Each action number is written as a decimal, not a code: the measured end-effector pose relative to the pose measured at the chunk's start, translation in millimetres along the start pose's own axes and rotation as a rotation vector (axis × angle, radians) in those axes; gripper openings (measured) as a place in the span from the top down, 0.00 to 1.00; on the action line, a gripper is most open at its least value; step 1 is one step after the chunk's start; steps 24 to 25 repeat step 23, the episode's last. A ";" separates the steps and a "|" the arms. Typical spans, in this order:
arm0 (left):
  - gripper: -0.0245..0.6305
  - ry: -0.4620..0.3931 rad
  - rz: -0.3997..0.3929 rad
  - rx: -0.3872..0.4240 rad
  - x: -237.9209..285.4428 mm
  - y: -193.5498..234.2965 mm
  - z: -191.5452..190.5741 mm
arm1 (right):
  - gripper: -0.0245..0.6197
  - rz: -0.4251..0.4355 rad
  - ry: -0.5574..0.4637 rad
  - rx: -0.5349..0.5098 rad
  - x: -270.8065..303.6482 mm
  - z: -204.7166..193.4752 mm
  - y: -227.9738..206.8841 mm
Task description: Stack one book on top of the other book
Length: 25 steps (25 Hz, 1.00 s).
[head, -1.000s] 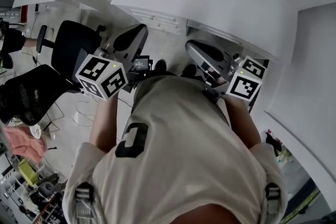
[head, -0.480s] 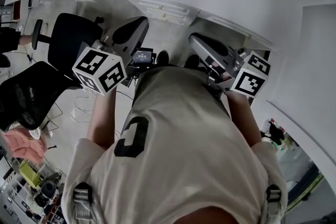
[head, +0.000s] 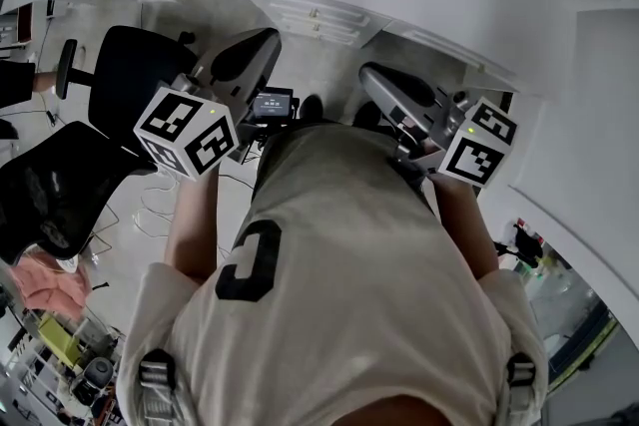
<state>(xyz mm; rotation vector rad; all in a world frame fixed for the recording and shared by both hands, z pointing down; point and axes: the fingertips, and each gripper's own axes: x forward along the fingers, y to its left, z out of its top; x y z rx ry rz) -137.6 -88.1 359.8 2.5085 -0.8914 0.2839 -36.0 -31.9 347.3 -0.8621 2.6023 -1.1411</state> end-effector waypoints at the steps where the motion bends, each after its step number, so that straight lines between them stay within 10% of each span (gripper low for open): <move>1: 0.96 0.001 0.003 0.003 0.7 -0.5 0.5 | 0.95 0.000 0.001 -0.003 -0.6 0.9 0.1; 25: 0.96 -0.015 0.003 0.010 -0.2 -2.9 0.7 | 0.95 -0.002 0.010 -0.037 -0.8 2.6 1.8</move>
